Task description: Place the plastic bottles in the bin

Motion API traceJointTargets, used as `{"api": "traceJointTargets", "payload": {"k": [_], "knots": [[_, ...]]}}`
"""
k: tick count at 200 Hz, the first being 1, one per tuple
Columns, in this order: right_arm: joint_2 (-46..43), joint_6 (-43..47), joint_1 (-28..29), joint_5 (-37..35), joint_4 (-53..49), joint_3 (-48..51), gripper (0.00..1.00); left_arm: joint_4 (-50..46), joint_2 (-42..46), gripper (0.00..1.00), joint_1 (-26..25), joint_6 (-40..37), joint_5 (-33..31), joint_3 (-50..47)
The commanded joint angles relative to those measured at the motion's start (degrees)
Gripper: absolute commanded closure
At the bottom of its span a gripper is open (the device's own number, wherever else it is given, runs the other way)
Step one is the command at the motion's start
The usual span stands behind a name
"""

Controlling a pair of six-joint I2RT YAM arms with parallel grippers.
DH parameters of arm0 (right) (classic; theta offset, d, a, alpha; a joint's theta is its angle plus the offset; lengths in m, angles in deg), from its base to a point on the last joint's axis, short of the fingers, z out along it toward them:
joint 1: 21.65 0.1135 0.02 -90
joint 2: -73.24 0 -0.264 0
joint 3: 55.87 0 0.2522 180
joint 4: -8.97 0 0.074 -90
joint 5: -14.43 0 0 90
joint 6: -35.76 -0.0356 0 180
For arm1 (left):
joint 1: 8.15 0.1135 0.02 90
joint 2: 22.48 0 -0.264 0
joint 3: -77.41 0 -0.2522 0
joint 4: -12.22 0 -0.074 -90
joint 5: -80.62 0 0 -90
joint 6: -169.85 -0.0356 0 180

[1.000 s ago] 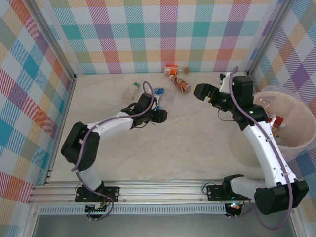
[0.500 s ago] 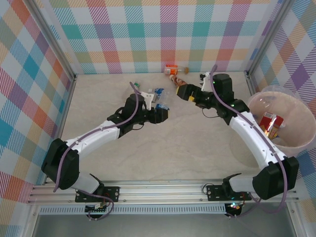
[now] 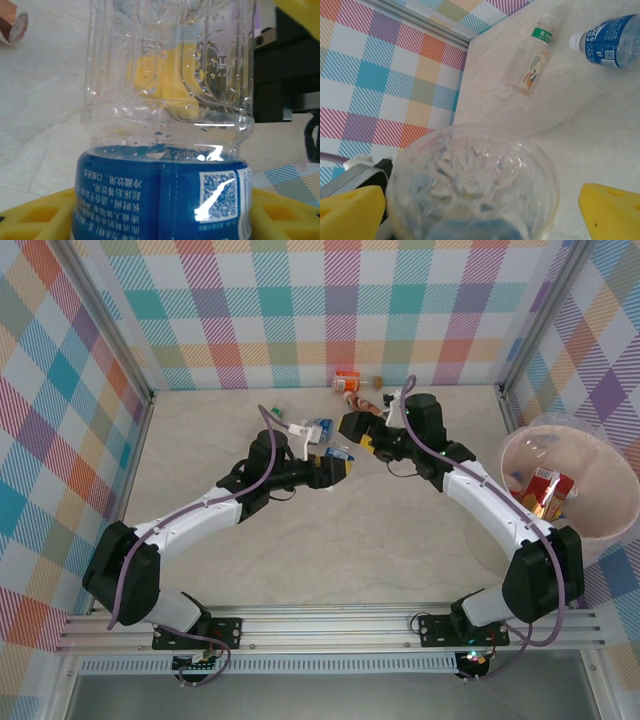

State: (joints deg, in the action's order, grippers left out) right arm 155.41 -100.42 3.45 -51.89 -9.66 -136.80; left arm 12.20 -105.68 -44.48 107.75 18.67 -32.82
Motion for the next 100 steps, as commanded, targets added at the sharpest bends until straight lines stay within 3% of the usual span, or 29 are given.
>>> {"api": "traceJointTargets", "payload": {"k": [1,59,100], "knots": [[1.14,-1.45,0.73,-1.24,2.83,-0.93,0.05,3.14,0.81,0.4,-0.66,0.61,2.29,-0.08],[1.07,-0.1,1.0,-2.35,3.99,-0.66,0.29,2.85,-0.58,0.4,-0.93,-0.08,4.2,0.92],[-0.88,2.94,1.0,-5.63,1.74,-0.41,0.39,0.33,-1.0,0.38,-0.93,-0.83,3.47,1.62]]}}
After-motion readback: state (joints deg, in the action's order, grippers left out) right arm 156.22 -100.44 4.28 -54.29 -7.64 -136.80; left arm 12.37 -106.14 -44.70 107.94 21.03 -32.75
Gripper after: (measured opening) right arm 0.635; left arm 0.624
